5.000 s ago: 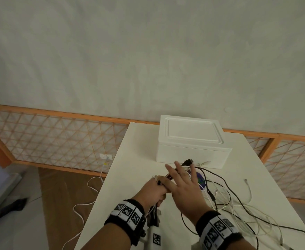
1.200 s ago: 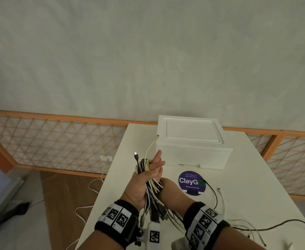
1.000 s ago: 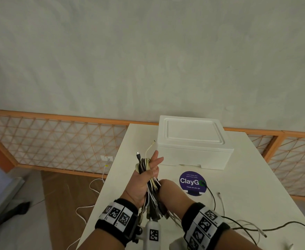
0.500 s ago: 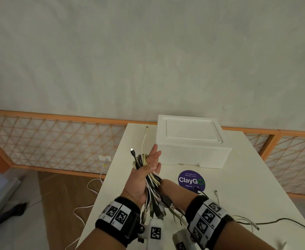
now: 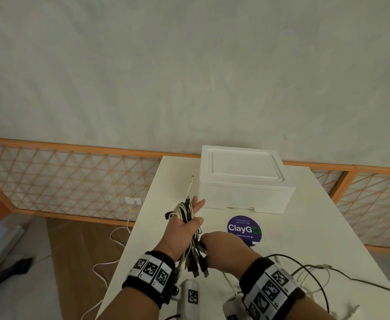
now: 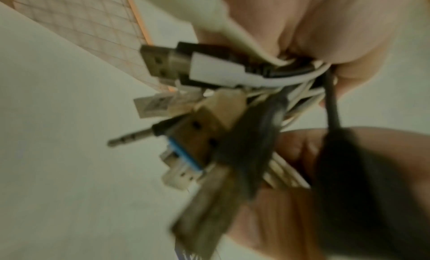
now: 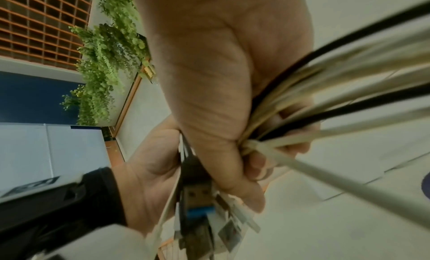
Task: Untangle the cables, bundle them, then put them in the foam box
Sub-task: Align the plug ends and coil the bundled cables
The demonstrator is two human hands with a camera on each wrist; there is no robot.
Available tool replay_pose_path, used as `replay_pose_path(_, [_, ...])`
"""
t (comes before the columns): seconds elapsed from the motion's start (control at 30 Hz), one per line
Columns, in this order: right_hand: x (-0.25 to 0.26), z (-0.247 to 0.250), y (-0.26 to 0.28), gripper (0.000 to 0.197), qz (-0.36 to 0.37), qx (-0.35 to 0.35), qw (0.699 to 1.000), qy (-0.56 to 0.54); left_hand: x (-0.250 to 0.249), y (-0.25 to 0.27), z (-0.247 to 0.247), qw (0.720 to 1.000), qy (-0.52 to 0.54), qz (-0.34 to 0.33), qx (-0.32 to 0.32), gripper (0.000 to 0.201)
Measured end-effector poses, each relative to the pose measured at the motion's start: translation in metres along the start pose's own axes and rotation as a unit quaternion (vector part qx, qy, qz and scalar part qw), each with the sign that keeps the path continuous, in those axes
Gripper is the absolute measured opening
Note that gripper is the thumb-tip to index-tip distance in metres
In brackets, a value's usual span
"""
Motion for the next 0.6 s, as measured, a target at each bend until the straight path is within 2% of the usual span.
replay_pose_path(0.07, [-0.005, 0.004, 0.004, 0.009, -0.012, -0.002, 1.0, -0.007, -0.003, -0.001, -0.003, 1.0, -0.027, -0.007, 0.003, 0.049])
replay_pose_path(0.27, [-0.012, 0.004, 0.011, 0.023, -0.042, -0.026, 0.998, -0.03, -0.014, 0.005, -0.015, 0.994, -0.104, -0.031, 0.003, 0.055])
replay_pose_path(0.37, [-0.009, 0.0, 0.015, 0.027, -0.044, -0.035, 0.997, -0.052, -0.016, 0.003, -0.018, 0.981, -0.183, -0.051, -0.049, 0.044])
replay_pose_path(0.47, [-0.006, -0.002, 0.018, 0.029, -0.04, -0.039, 0.997, -0.05, -0.017, 0.001, -0.014, 0.957, -0.263, -0.058, -0.11, 0.019])
replay_pose_path(0.53, [-0.009, -0.003, 0.019, 0.029, -0.035, -0.033, 0.998, -0.029, -0.008, -0.001, -0.017, 0.944, -0.315, -0.033, -0.091, 0.006])
replay_pose_path(0.6, [-0.012, 0.0, 0.02, 0.029, -0.026, -0.031, 0.999, -0.008, 0.008, 0.0, -0.019, 0.936, -0.346, 0.035, -0.058, 0.019])
Point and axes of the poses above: each hand's wrist, its own y-axis away from the middle knuckle, its own z-axis out of the back of the hand, x = y × z, the point moved 6 cm from there along -y, towards the middle knuckle, and after that the axes turned 8 degrees about y, right-handed, at the moved point
